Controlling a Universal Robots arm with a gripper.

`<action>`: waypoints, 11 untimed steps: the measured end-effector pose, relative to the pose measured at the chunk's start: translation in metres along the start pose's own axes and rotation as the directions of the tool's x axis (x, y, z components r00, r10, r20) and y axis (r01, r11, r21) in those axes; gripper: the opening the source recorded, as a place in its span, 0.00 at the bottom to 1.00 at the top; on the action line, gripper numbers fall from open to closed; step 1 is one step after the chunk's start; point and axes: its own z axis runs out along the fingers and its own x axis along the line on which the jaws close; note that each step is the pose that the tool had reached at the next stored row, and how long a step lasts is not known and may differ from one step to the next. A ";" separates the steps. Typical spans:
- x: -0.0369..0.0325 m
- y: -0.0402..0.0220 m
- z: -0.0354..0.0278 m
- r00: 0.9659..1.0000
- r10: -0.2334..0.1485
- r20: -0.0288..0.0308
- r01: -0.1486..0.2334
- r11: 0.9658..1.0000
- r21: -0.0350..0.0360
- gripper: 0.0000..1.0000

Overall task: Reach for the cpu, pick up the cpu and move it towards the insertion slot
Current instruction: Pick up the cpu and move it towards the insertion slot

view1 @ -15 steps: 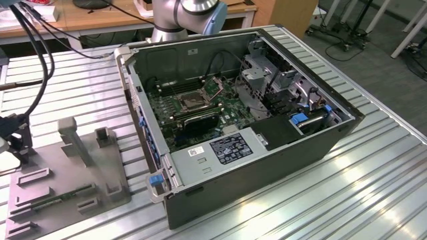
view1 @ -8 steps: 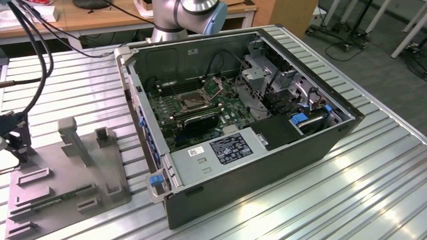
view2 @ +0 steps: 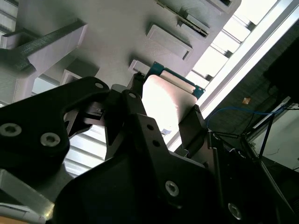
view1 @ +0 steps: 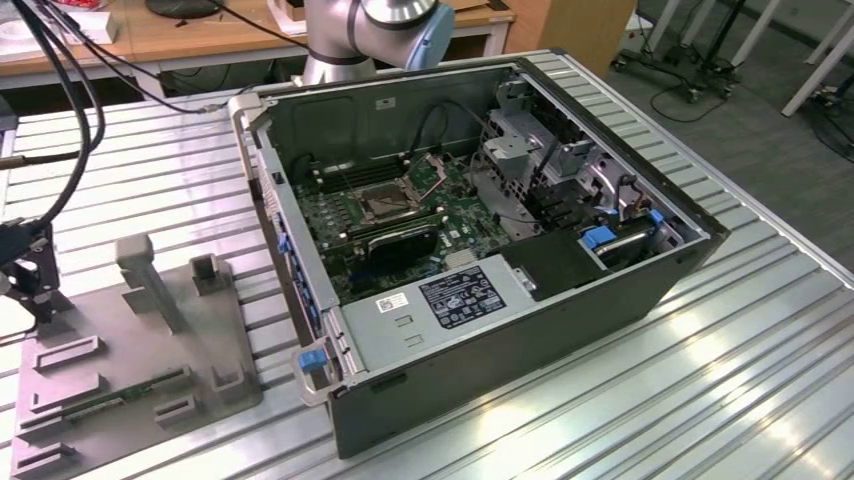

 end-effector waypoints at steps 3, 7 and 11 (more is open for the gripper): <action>0.0000 0.0001 -0.0013 1.000 0.000 0.000 0.000 1.000 0.000 0.54; 0.0000 0.0002 -0.0031 1.000 0.000 0.000 0.000 1.000 0.000 0.54; 0.0000 0.0004 -0.0051 1.000 0.000 0.000 0.000 1.000 0.000 0.54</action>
